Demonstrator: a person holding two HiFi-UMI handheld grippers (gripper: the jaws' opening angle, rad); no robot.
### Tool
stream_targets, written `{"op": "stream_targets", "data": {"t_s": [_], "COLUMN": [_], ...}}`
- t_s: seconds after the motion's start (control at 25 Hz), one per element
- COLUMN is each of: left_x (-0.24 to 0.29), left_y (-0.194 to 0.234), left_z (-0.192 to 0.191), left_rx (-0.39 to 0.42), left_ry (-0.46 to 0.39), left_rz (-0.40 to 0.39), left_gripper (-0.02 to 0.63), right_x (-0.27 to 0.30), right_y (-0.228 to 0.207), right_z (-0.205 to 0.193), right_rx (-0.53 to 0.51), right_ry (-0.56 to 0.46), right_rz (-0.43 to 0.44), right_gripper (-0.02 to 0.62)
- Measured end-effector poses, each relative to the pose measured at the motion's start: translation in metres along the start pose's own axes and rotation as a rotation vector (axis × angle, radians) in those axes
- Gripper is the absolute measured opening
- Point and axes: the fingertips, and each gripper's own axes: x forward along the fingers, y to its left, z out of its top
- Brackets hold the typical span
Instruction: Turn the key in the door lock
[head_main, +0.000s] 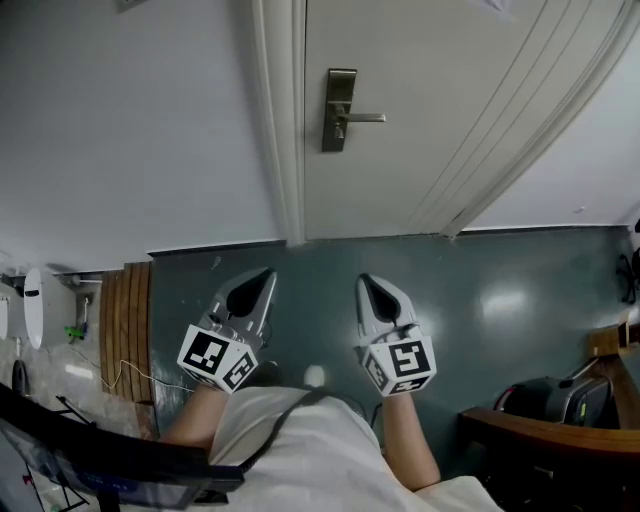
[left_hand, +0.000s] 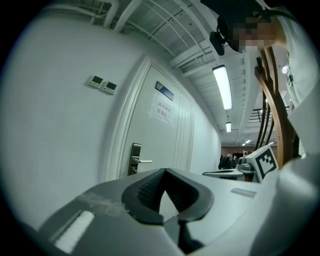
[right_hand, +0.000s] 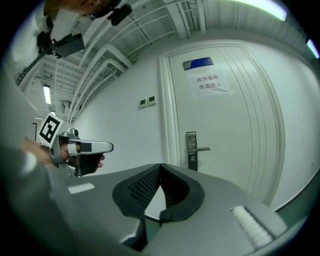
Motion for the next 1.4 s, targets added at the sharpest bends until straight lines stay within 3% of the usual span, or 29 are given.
{"op": "stream_targets", "data": {"t_s": [0.44,0.84,1.4], "left_x": [0.015,0.04,0.121], "left_y": [-0.009,0.018,0.115], "left_z": [0.007,0.005,0.029], "left_rx": [0.016,0.009,0.01], "left_ry": [-0.01,-0.021,-0.013], "left_rz": [0.032,0.013,-0.072], "left_gripper": [0.003,0.005,0.006], "right_x": [-0.004,0.028,0.146], "right_y": [-0.016,-0.03,-0.06], "right_z": [0.001,-0.002,0.028], "right_rx": [0.012,0.001,-0.02], "right_ry": [-0.001,0.013,0.024], "right_rz": [0.033,0.01,-0.057], "right_gripper": [0.008,0.008,0.008]}}
